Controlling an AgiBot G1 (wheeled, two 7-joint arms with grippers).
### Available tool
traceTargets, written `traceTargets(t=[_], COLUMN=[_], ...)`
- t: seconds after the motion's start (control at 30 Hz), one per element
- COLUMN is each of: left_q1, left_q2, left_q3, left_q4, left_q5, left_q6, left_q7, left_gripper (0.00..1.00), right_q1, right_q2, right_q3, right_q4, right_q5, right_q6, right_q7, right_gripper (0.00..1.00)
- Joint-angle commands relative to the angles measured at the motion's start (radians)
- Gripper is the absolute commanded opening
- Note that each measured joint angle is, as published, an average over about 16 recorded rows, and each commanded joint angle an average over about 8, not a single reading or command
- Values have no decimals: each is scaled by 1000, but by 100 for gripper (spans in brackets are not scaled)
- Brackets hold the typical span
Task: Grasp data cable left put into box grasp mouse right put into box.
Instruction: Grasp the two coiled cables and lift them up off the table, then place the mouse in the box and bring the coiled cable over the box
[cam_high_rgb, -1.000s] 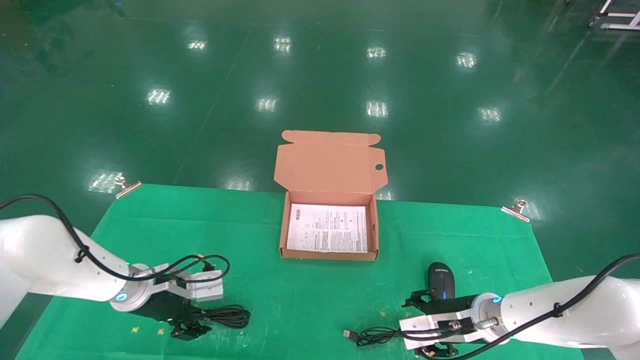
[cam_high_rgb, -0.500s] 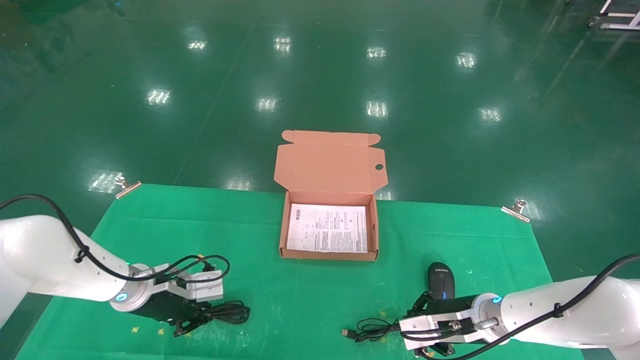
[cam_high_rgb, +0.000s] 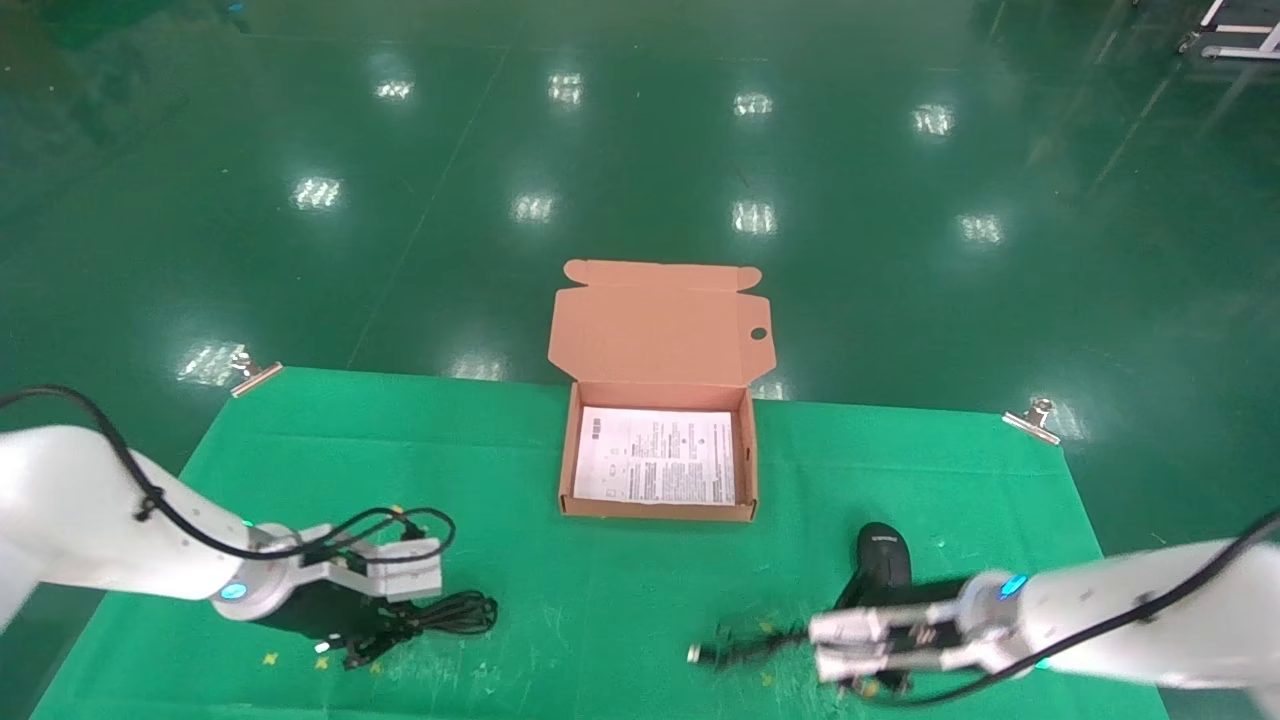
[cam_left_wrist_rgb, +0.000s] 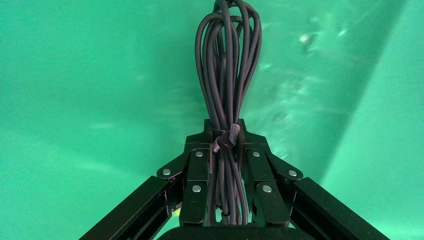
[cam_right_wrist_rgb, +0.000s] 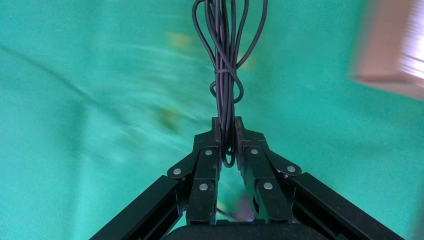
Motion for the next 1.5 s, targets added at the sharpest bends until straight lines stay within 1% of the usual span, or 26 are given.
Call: traceTargets(t=[0.03,0.23,0.37,0.5,0.67,0.83,1.0,1.2,1.33,1.5], left_q1=[-5,-65,-96,-119,-143,-170,-199,-218,-218,-205], left_q2=[-11,-72,-96,-96,-75,-43,-14,4,3,-14], left_q3=[-3,-34,-59,-78,-90,-92,-95,-98,-97,-93], left_q4=[-9,-146,-251,-332,-383,-381,-350,-326,-324,-329], left_q5=[-5,-22,-30,-19,14,59,98,118,124,138], left_q6=[7,15,-6,-48,-107,-159,-209,-239,-242,-230], left_q7=[7,6,-14,-45,-73,-90,-101,-101,-102,-117], left_gripper=[0,0,0,0,0,0,0,0,0,0], right_q1=[6,53,104,164,243,326,391,429,433,408], right_q2=[20,107,113,66,-33,-137,-213,-257,-269,-266], right_q3=[17,92,130,156,172,178,188,201,207,205], right_q4=[20,140,182,178,116,9,-108,-185,-199,-201], right_q5=[19,60,76,100,137,174,215,259,276,280], right_q6=[-5,12,44,92,151,200,233,244,245,239], right_q7=[17,100,128,122,75,-8,-105,-183,-204,-207], right_gripper=[0,0,0,0,0,0,0,0,0,0])
